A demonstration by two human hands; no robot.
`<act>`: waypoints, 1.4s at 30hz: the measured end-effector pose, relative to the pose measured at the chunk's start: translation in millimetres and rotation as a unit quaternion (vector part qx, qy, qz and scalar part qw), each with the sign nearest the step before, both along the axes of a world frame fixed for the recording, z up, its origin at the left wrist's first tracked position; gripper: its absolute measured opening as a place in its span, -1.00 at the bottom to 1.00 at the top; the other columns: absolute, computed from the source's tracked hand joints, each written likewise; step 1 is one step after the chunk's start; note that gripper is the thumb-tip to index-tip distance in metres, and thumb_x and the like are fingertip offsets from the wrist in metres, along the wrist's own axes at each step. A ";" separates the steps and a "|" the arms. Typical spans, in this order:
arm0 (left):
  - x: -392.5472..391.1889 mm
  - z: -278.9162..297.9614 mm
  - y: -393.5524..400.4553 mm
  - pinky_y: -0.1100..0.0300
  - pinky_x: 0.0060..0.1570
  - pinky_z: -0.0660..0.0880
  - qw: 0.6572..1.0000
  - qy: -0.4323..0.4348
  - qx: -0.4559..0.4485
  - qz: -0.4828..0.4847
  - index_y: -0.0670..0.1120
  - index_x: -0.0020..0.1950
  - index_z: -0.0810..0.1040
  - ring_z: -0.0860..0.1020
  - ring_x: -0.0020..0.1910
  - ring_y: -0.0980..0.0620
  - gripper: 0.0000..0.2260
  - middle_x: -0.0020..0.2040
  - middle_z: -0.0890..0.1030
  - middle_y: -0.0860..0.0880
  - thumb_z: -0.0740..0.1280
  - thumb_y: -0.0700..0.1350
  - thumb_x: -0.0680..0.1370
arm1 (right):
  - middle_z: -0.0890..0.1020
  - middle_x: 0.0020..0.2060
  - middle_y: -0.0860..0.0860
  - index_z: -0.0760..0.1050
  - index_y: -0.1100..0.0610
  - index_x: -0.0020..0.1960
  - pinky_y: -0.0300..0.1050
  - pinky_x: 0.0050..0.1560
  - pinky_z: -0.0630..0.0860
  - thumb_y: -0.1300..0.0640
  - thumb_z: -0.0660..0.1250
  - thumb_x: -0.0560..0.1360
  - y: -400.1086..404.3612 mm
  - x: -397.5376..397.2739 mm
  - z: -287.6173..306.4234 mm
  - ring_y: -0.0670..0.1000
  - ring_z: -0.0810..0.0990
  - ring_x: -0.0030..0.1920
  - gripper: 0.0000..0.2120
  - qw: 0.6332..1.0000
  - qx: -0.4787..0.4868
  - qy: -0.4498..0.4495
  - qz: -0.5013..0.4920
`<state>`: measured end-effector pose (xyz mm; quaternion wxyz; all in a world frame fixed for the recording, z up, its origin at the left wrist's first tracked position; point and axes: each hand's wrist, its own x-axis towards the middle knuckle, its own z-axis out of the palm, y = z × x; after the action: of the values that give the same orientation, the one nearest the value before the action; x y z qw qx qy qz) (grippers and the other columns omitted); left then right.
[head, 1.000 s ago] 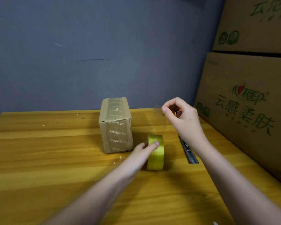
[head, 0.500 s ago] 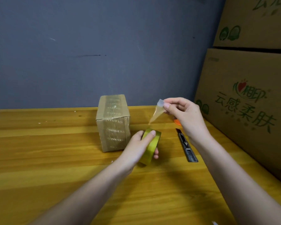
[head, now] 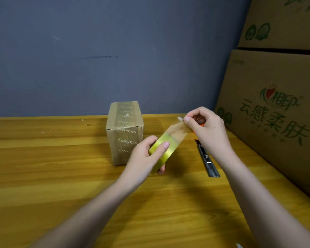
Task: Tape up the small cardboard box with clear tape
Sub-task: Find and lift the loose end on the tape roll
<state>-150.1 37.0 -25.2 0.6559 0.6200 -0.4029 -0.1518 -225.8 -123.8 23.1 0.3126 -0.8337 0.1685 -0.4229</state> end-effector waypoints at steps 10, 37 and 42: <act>-6.5 1.0 13.7 0.26 -0.45 0.47 0.997 -0.063 -0.044 0.007 -0.04 -0.19 0.49 0.52 -0.51 0.10 -0.90 -0.41 0.54 0.02 0.28 -0.12 0.53 | 0.61 -0.22 -0.02 0.59 0.14 -0.08 -0.42 -0.29 0.46 0.17 0.37 0.49 5.9 1.3 -1.5 -0.12 0.55 -0.27 -0.95 0.987 0.109 0.043 0.106; -3.8 0.6 1.0 0.00 -0.23 0.55 0.949 -0.265 0.106 0.137 0.09 -0.10 0.32 0.64 -0.34 0.03 -0.78 -0.34 0.63 0.01 0.13 0.23 0.50 | 0.64 -0.02 0.06 0.54 0.19 0.12 -0.42 -0.14 0.48 0.21 0.12 0.61 15.3 3.2 -34.2 -0.05 0.60 -0.08 -0.76 0.956 0.270 -0.108 0.028; -8.9 9.3 -15.0 0.03 -0.11 0.50 0.899 -0.360 0.194 0.159 -0.02 0.28 0.27 0.60 0.00 -0.18 -0.56 0.05 0.61 -0.04 0.27 0.09 0.48 | 0.46 0.31 -0.08 0.36 0.03 0.40 -0.17 0.40 0.26 -0.05 0.10 0.61 45.1 4.2 -31.9 -0.13 0.37 0.35 -0.61 0.982 0.122 0.071 0.125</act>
<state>-159.0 22.0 -15.8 0.3484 0.8031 -0.4700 0.1128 -221.6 -78.7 -8.8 0.4498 -0.8316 0.1349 -0.2966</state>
